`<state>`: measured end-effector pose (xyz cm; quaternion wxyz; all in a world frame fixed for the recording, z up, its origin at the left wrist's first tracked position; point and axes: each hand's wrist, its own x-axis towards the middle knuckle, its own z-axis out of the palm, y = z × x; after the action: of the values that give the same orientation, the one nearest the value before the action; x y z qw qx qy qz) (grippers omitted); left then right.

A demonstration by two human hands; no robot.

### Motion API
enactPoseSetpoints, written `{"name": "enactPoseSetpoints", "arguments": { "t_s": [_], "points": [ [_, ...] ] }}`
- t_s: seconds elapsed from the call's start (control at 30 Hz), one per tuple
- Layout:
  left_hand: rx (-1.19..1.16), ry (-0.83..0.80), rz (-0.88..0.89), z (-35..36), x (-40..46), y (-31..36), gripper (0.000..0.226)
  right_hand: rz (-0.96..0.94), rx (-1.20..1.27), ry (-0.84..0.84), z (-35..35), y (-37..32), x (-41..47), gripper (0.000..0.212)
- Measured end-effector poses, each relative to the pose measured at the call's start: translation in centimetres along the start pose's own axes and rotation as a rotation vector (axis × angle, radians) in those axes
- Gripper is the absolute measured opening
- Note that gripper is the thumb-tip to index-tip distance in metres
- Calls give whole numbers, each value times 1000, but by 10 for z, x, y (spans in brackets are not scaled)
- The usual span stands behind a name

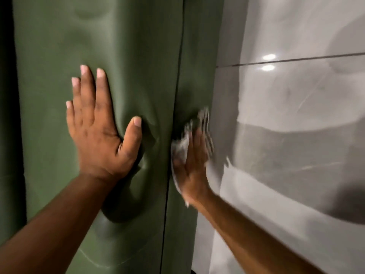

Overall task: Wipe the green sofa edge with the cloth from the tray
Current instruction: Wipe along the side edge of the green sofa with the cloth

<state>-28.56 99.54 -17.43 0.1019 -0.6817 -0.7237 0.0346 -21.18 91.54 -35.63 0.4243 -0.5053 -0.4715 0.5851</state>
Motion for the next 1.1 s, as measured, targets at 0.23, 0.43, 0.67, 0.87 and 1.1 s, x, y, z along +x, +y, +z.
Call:
{"name": "enactPoseSetpoints", "arguments": {
  "t_s": [0.23, 0.43, 0.67, 0.87, 1.1],
  "points": [
    [8, -11, -8, 3, -1, 0, 81, 18, 10, -50, 12, 15, -44, 64],
    [21, -1, -19, 3, 0, 2, 82, -21, -59, 0, -4, -9, 55, 59],
    [30, -8, -26, 5, -1, 0, 83, -21, -33, 135, -13, -23, 125, 63],
    [8, 1, -17, 1, 0, 2, 82, 121, 107, -54, 8, 12, -48, 69],
    [-10, 46, -2, 4, -1, 2, 81, 365, 152, -92, 26, 33, -94, 72]
  ]
}}
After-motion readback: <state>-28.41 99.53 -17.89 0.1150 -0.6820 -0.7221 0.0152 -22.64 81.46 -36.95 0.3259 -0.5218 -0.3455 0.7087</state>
